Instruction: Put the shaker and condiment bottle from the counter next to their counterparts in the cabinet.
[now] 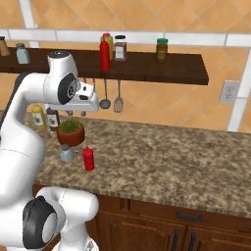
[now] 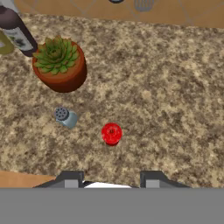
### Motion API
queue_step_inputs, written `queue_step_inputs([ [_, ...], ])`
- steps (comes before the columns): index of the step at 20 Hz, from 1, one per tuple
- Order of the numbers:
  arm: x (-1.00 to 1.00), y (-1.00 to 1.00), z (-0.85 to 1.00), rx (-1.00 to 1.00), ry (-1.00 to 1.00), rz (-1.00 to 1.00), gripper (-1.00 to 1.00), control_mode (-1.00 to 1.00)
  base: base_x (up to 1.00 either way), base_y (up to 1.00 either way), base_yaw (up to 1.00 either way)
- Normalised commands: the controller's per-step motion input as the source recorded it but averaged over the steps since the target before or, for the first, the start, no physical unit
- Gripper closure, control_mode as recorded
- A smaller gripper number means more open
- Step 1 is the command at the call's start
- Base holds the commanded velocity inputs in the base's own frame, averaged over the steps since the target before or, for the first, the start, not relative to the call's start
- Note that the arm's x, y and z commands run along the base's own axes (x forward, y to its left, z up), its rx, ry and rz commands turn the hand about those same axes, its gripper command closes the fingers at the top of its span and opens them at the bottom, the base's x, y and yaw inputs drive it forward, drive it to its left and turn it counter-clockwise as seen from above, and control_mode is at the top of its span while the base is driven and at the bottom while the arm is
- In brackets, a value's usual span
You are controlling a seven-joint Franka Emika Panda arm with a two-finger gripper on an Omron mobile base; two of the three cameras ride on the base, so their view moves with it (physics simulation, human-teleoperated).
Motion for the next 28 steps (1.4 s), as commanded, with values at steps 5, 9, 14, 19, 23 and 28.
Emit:
queue_step_inputs([
  [5, -0.19, -0.01, -0.04, 0.0, -0.05, 0.0, -1.0, -1.0, 0.0, 0.0, 0.0],
  [9, -0.4, -0.06, -0.15, 0.02, -0.07, 0.01, -1.0, -1.0, 0.0, 0.0, 0.0],
  [14, -0.61, -0.21, -0.28, 0.0, -0.27, 0.09, -1.0, -1.0, 0.0, 0.0, 0.0],
  [19, -0.38, -0.38, -0.16, 0.01, -0.28, 0.21, -1.0, -1.0, 0.0, 0.0, 0.0],
  [23, -0.01, -0.33, -0.36, 0.04, -0.17, 0.24, -1.0, -1.0, 0.0, 0.0, 0.0],
  [28, -0.02, -0.06, -0.24, 0.03, -0.09, 0.17, -1.0, -1.0, 0.0, 0.0, 0.0],
])
